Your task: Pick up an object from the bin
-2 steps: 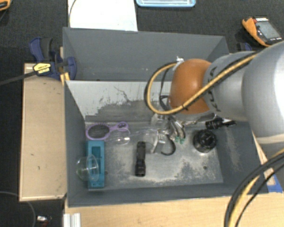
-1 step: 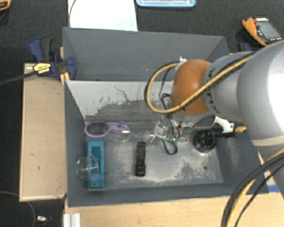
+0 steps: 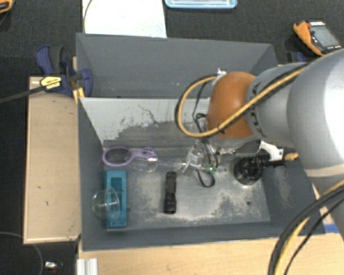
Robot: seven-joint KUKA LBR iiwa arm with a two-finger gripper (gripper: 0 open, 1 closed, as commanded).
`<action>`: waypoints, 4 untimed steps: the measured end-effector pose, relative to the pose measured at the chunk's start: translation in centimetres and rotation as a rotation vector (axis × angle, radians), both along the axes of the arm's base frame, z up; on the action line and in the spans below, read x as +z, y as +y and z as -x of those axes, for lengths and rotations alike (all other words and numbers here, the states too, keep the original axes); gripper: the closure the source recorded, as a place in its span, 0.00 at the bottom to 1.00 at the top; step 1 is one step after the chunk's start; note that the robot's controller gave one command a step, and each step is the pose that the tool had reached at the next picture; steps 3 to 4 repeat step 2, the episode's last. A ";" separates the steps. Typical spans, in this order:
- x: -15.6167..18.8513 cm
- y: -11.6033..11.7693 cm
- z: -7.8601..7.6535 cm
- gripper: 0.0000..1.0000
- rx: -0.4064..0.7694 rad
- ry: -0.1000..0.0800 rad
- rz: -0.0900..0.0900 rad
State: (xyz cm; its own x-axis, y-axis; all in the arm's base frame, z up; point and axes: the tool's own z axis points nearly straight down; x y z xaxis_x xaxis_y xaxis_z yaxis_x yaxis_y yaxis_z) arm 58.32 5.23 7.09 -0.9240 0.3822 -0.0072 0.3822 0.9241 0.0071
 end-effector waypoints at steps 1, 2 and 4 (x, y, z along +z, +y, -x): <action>1.2 0.0 0.0 1.00 0.001 -0.001 0.000; 4.2 0.0 0.1 1.00 0.004 0.003 0.000; 4.2 0.0 0.1 1.00 0.004 0.003 0.000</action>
Offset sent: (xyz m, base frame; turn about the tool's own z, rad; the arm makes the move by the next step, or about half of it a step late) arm -0.0007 -0.0003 0.0617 -0.0009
